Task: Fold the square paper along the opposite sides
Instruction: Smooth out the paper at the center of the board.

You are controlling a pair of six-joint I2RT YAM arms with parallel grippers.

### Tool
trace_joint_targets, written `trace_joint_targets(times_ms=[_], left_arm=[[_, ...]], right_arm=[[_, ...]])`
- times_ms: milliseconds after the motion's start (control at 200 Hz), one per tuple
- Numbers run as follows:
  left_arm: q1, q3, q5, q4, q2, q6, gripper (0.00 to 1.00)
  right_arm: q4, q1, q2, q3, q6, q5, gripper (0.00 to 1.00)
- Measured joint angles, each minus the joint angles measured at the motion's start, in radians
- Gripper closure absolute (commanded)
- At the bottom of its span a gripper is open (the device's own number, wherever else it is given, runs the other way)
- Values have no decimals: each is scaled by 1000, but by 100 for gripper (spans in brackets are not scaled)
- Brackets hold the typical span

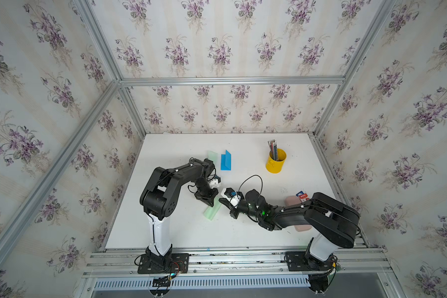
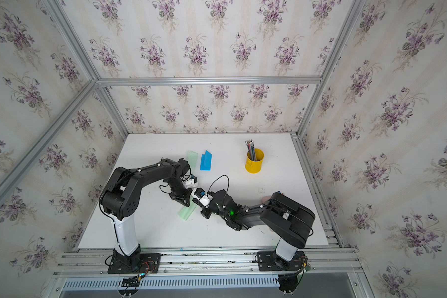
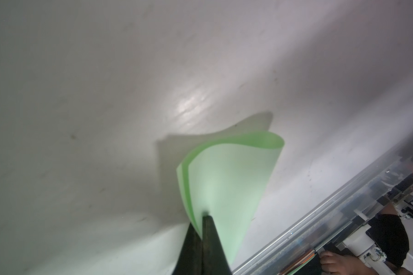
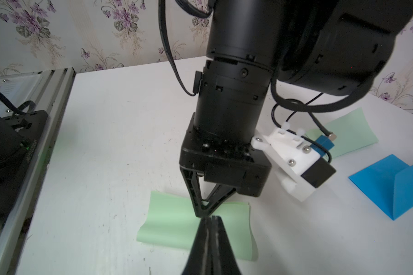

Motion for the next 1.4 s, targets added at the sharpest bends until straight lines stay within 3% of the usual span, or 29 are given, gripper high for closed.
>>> trace_joint_targets(times_ms=[295,809,1399], left_arm=[[1,-16,16,11,-7,5,100],[7,-31,41,36,-16,5,100],[35,-38,58,32,-10,-27,100]], right_arm=[[-15,2,146,72,-6,-43,100],[-52,13,254,134,-47,-54,100],[-33,54,285,126,-81,54,100]])
